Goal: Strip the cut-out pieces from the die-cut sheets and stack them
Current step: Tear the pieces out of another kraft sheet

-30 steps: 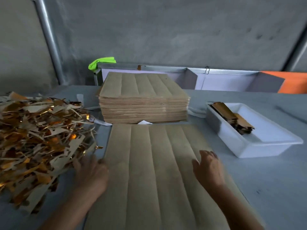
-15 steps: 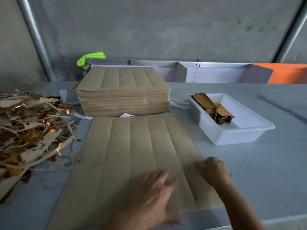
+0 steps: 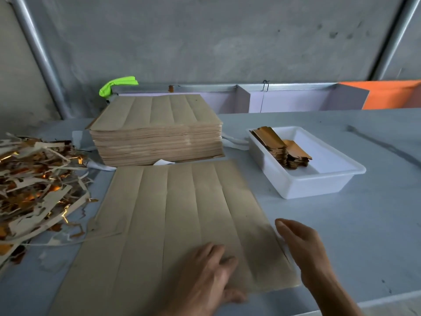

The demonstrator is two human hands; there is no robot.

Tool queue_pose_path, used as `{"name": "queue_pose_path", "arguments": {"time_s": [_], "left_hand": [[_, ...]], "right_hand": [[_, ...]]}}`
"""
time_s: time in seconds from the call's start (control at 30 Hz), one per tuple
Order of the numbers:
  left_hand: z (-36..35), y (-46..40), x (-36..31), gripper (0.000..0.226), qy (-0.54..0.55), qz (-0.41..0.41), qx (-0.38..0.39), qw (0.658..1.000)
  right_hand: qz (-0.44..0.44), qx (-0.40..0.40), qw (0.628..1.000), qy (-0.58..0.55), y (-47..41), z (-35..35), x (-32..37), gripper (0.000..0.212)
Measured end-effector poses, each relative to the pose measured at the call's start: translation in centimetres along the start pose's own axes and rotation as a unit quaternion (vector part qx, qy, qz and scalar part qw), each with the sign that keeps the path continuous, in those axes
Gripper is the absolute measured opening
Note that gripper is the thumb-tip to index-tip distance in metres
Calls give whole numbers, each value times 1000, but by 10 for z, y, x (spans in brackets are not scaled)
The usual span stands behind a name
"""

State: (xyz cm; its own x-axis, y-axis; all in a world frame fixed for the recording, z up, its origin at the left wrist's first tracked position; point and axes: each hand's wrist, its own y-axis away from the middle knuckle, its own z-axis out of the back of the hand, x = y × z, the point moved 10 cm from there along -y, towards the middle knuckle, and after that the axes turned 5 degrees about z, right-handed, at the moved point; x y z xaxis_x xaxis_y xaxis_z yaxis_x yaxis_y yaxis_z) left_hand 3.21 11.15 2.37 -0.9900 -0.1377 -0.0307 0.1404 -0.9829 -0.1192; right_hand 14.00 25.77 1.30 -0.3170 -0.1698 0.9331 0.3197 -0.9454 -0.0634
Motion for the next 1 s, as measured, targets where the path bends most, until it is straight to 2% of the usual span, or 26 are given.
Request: {"name": "queue_pose_path", "arguments": {"time_s": [0.2, 0.27, 0.33, 0.4, 0.43, 0.47, 0.5, 0.57, 0.67, 0.87, 1.0], "left_hand": [[6, 2, 1, 43, 20, -3, -19, 1000], [2, 3, -2, 33, 49, 2, 4, 999], [7, 3, -1, 26, 94, 35, 3, 995], [21, 6, 7, 12, 155, 70, -48, 984], [21, 3, 9, 13, 173, 81, -33, 981], [30, 7, 17, 19, 168, 100, -87, 977], [33, 9, 21, 21, 165, 107, -118, 973], [35, 14, 43, 19, 187, 174, -165, 952], [31, 13, 65, 10, 264, 254, -150, 918], [20, 11, 61, 13, 310, 252, -100, 911], [23, 11, 51, 14, 346, 203, -121, 908]], "right_hand": [[10, -17, 995, -99, 16, 0, -3, 20], [21, -25, 992, -118, 19, 3, 3, 20], [32, -39, 990, -134, 21, 8, 14, 21], [47, -55, 986, -153, 21, 15, 25, 21], [52, -58, 984, -160, 20, 18, 30, 20], [52, -56, 984, -162, 19, 20, 34, 19], [51, -52, 984, -161, 17, 20, 36, 20], [49, -35, 985, -159, 15, 16, 38, 19], [31, -2, 987, -160, 17, 0, 38, 20], [9, 1, 983, -181, 20, -10, 37, 26], [-1, -24, 984, -177, 23, 1, 31, 24]]}}
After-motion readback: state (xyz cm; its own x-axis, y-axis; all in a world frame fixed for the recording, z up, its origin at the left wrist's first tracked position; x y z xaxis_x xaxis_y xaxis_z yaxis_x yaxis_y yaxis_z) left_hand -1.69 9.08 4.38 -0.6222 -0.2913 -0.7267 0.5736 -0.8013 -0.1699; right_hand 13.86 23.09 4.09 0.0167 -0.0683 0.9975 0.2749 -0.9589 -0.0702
